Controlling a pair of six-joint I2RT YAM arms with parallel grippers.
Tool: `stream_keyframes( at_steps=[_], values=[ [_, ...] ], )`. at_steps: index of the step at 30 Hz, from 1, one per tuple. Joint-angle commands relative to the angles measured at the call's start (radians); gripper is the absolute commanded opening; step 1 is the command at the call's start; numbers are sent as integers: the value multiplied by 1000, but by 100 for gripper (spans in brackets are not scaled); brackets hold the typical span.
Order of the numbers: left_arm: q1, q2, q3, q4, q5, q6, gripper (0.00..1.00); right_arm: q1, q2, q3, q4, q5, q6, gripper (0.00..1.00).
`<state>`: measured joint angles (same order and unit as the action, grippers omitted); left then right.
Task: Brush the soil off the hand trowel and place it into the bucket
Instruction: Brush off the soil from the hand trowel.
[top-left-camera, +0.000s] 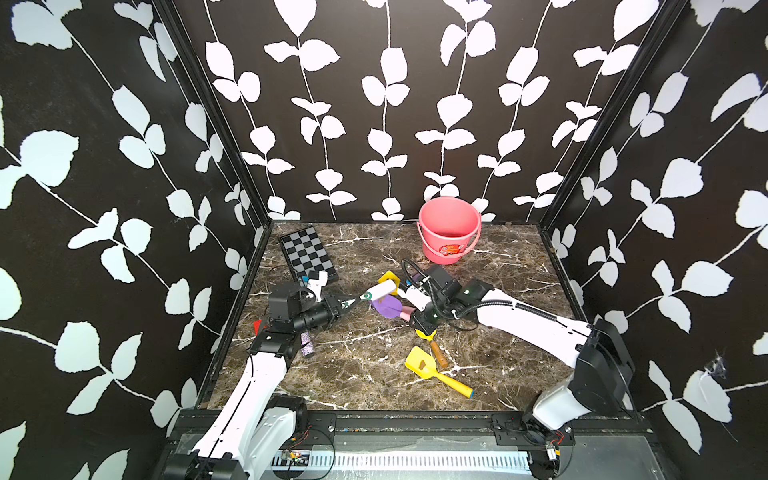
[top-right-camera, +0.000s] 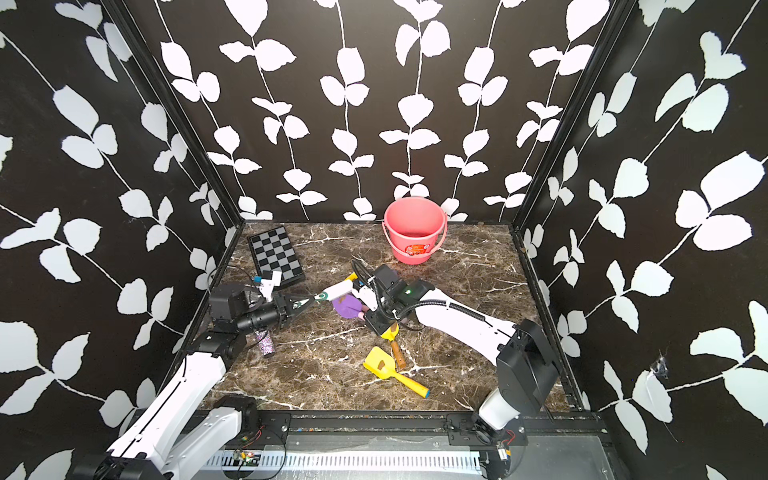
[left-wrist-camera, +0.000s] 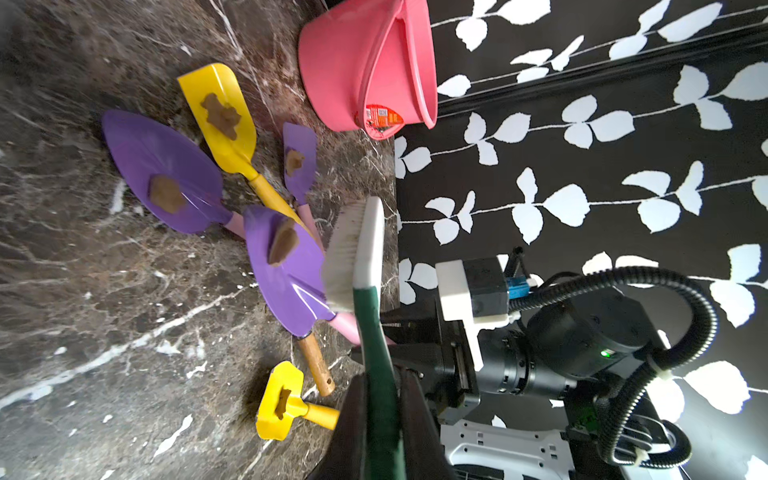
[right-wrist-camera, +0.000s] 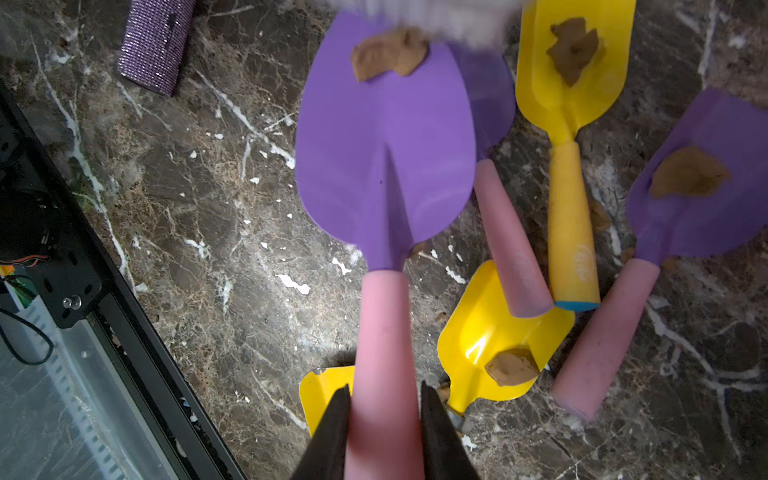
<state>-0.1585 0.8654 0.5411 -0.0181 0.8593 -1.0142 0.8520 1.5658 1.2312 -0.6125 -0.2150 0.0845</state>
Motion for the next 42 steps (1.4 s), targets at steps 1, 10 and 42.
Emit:
stream_keyframes(
  at_steps=[1, 10, 42],
  values=[
    [-16, 16, -2, -9, 20, 23, 0, 11, -26, 37, 35, 42, -45, 0],
    [88, 13, 38, -140, 7, 156, 0, 11, -94, -13, 17, 103, -52, 0],
    [188, 135, 16, 321, 149, -72, 0, -105, -162, -48, 75, -81, 115, 0]
  ],
)
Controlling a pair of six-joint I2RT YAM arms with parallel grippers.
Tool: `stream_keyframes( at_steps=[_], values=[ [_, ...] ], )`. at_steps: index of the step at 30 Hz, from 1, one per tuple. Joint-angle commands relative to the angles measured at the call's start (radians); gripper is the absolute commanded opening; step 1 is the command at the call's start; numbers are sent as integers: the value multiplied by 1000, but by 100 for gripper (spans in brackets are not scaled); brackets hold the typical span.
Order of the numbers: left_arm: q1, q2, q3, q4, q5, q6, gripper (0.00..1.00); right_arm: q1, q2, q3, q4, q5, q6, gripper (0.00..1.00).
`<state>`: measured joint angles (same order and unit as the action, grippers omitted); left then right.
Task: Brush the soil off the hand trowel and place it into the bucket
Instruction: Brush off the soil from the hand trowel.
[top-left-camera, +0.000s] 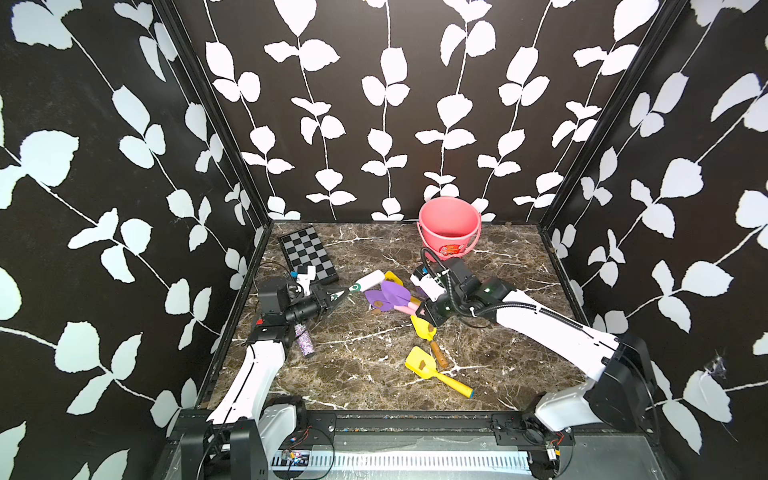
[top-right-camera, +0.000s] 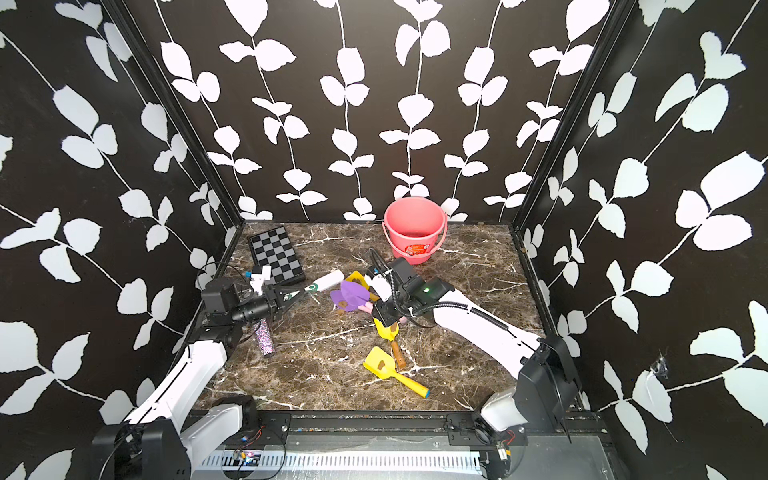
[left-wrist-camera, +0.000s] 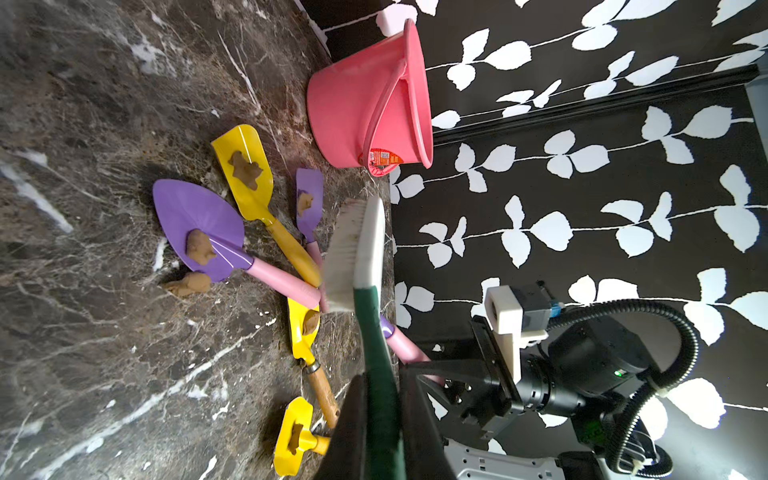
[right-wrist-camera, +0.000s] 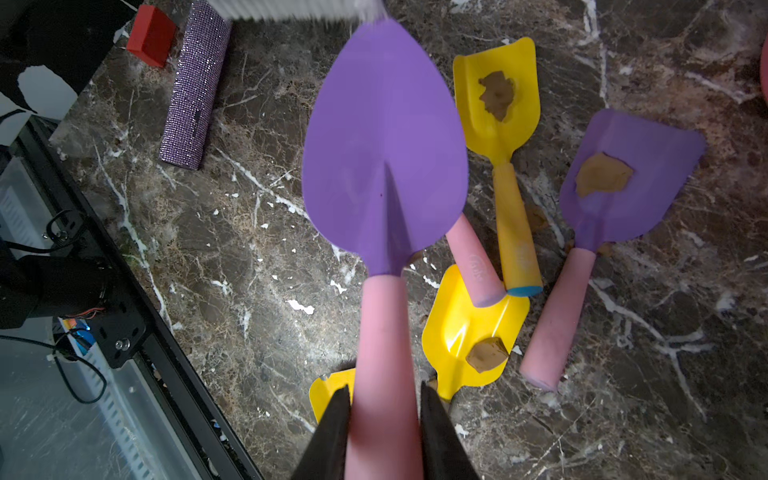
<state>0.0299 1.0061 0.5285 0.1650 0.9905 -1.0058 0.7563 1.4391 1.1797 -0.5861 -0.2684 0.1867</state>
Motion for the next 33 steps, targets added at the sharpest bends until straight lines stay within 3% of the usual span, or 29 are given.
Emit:
stream_keyframes(
  at_steps=[1, 6, 8, 13, 22, 27, 30, 33],
  values=[
    [-10, -5, 32, 155, 19, -102, 0, -11, -29, 9, 50, -22, 15, 0],
    [-190, 10, 69, 6, -14, -29, 0, -6, 24, 68, 65, -14, 36, 0],
    [-222, 30, 54, -2, -20, -36, 0, -8, 38, 79, 73, -7, 40, 0],
    [-205, 33, 82, -209, -92, 133, 0, -10, 24, 59, 86, -3, 45, 0],
    [20, 17, 94, -39, -76, 28, 0, -35, -48, -16, 94, -27, 51, 0],
    [-5, 4, 97, 197, -29, -70, 0, -142, -61, -29, 150, -176, 206, 0],
    [-73, -30, 126, 163, 11, 39, 0, -216, -48, -5, 188, -318, 360, 0],
    [-144, -78, 226, -171, 12, 381, 0, -276, -14, 97, 57, -375, 367, 0]
  ],
)
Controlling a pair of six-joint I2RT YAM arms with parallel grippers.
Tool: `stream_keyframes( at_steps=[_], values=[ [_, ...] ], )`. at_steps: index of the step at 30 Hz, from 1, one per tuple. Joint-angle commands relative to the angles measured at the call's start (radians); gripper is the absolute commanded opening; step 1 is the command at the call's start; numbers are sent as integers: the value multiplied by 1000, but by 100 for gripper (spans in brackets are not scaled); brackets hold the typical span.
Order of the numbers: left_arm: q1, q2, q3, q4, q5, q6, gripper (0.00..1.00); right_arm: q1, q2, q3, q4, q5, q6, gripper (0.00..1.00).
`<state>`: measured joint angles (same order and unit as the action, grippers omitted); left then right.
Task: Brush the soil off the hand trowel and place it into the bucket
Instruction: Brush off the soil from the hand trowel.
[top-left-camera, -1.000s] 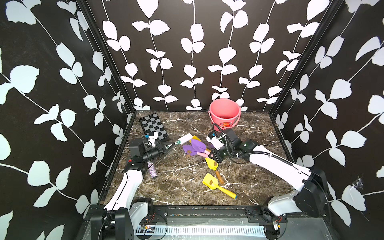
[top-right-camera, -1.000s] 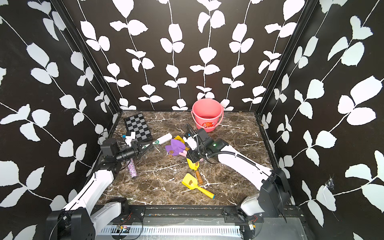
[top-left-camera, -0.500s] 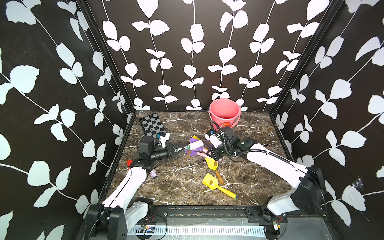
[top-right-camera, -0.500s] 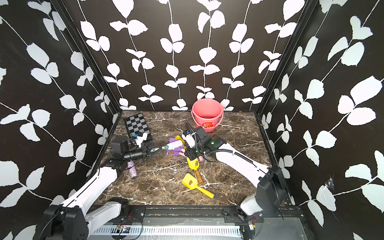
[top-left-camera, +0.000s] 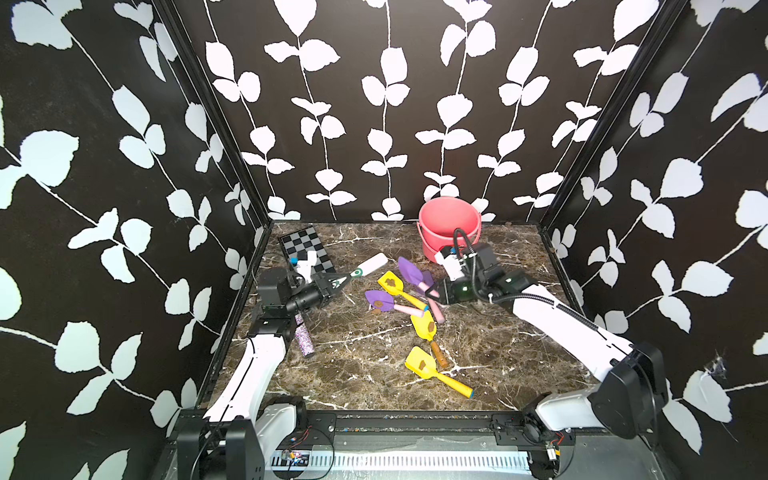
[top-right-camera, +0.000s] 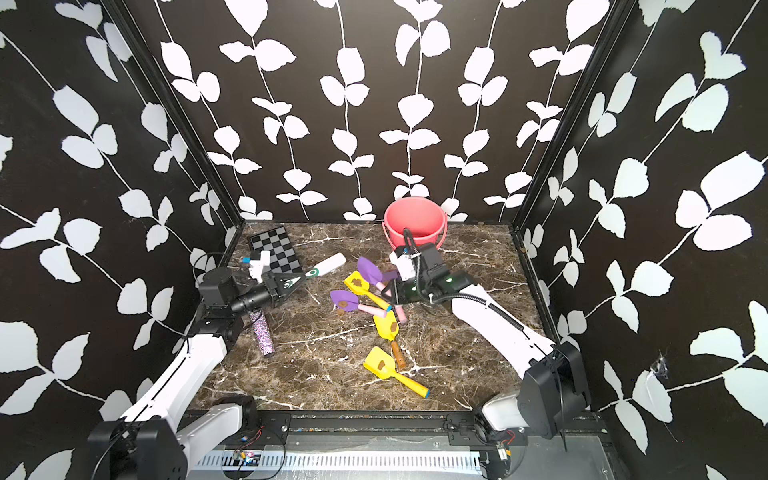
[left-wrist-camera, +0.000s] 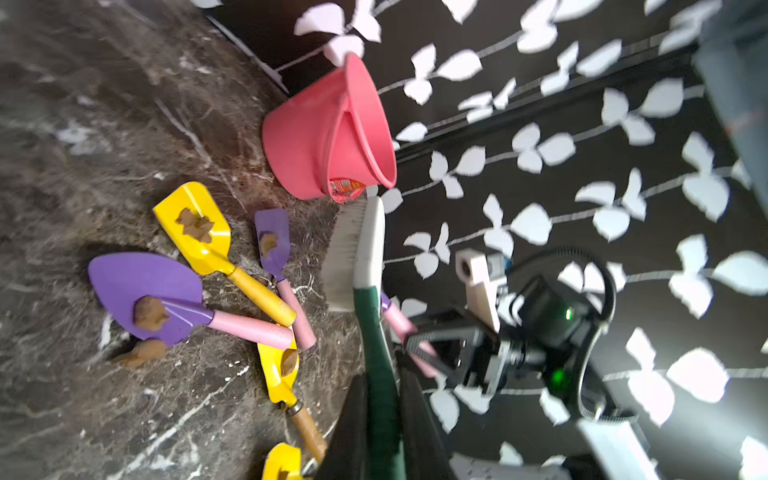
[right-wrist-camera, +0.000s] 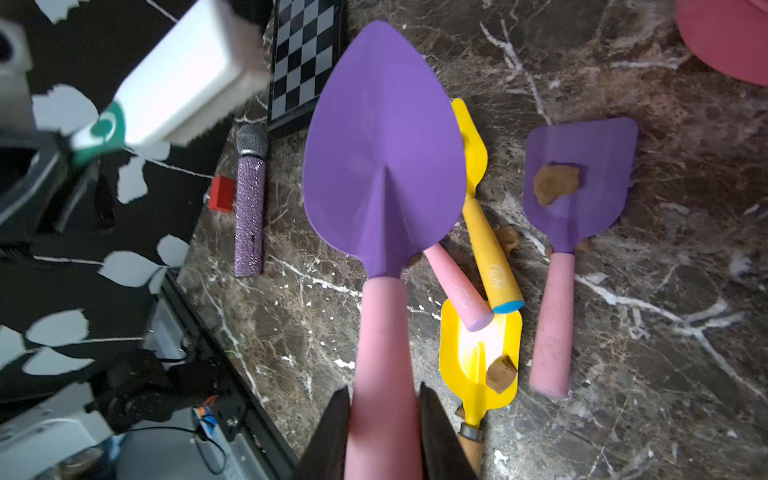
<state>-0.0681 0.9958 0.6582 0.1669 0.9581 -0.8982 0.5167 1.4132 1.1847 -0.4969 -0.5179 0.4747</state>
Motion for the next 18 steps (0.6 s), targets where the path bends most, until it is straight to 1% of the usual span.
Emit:
stream_keyframes(
  at_steps=[1, 2, 3, 6, 9, 10, 11, 12, 15, 18],
  values=[
    [-62, -82, 142, -330, 6, 421, 0, -55, 26, 144, -119, -130, 43, 0],
    [-78, -93, 176, -434, -38, 535, 0, -70, 38, 197, -196, -123, 9, 0],
    [-89, -101, 193, -501, -64, 610, 0, -83, 45, 216, -230, -124, -5, 0],
    [-126, -128, 213, -592, -108, 779, 0, -93, 60, 251, -255, -164, 19, 0],
    [-241, -141, 261, -706, -272, 989, 0, -69, 101, 268, -240, -228, 82, 0],
    [-295, -137, 282, -751, -343, 1075, 0, -61, 115, 276, -241, -237, 94, 0],
    [-343, -130, 296, -782, -439, 1151, 0, -52, 128, 296, -261, -233, 90, 0],
    [-378, -122, 305, -809, -481, 1215, 0, -44, 140, 311, -282, -226, 79, 0],
    [-469, -102, 302, -802, -609, 1364, 0, -13, 159, 343, -313, -195, 67, 0],
    [-559, -82, 273, -727, -709, 1492, 0, 18, 177, 353, -319, -178, 60, 0]
  ],
)
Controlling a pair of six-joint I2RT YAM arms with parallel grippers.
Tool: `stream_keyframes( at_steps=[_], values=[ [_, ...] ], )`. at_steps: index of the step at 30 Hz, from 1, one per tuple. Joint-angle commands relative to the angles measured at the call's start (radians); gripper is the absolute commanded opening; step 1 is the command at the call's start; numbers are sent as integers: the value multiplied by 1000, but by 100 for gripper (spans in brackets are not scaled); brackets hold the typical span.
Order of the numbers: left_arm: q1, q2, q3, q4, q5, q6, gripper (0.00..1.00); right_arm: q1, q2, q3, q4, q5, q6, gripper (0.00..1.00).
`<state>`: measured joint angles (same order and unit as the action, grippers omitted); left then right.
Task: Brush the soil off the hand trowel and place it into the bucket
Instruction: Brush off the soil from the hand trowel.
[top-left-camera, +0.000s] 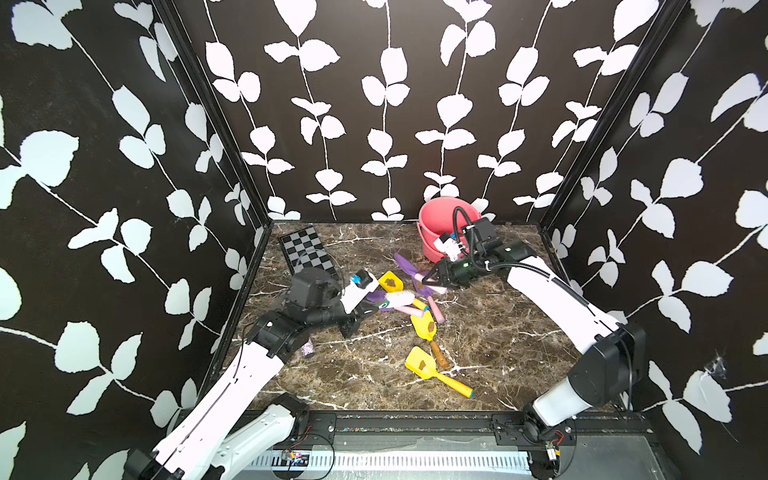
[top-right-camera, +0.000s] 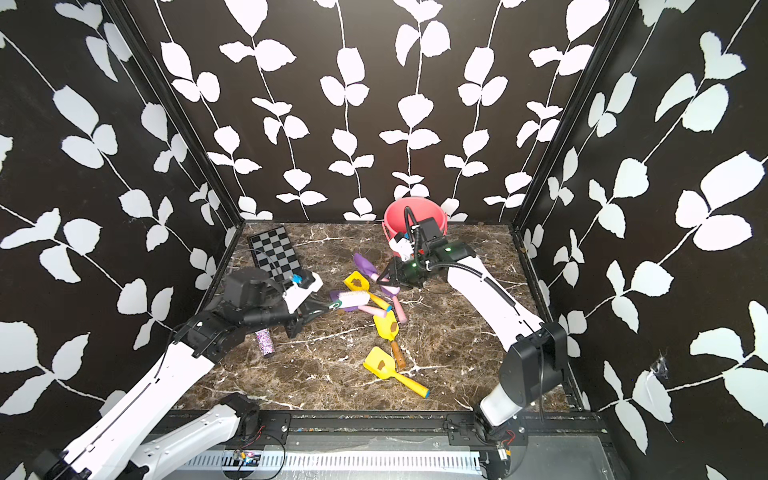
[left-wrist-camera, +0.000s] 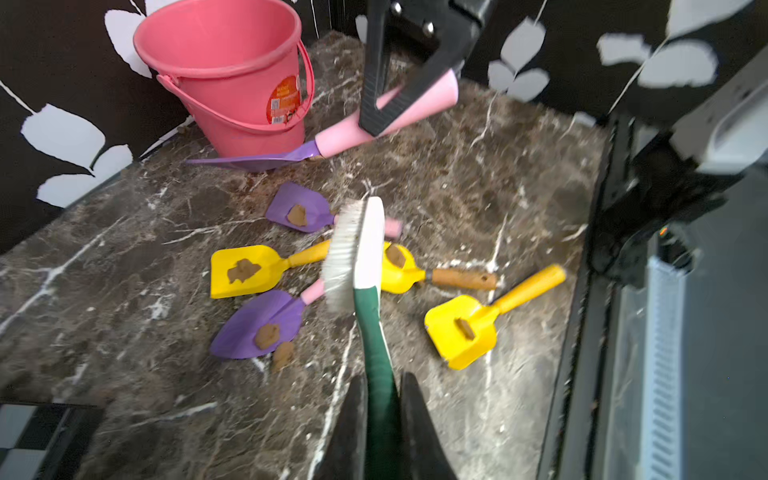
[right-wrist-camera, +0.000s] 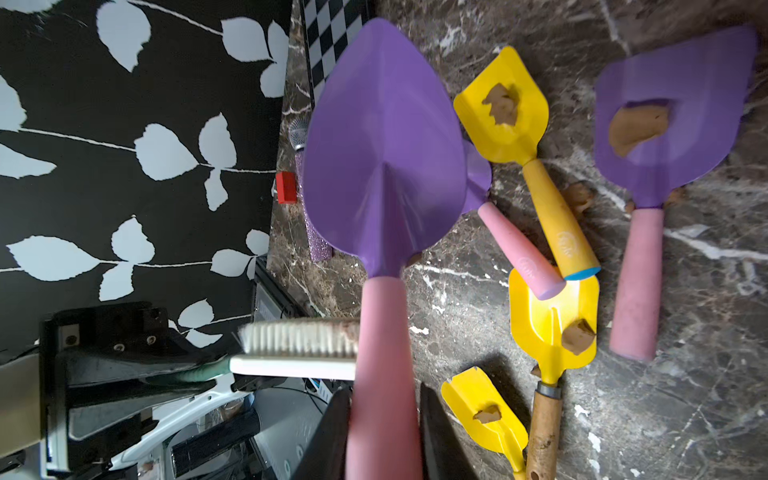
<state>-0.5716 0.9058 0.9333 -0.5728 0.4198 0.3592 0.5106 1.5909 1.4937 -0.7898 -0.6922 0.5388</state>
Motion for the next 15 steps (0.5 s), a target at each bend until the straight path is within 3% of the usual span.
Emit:
stream_keyframes(
  at_steps=[1, 5, 11, 15],
  values=[
    [-78, 23, -4, 35, -200, 267, 0, 32, 1, 42, -21, -7, 1, 0],
    [-116, 73, 7, 72, -208, 364, 0, 57, 40, 28, -5, -19, 14, 0],
    [-195, 119, 8, 89, -325, 494, 0, 80, 62, 21, 10, -35, 28, 0],
    [-210, 127, -3, 145, -343, 527, 0, 94, 74, 10, 15, -42, 34, 0]
  ],
)
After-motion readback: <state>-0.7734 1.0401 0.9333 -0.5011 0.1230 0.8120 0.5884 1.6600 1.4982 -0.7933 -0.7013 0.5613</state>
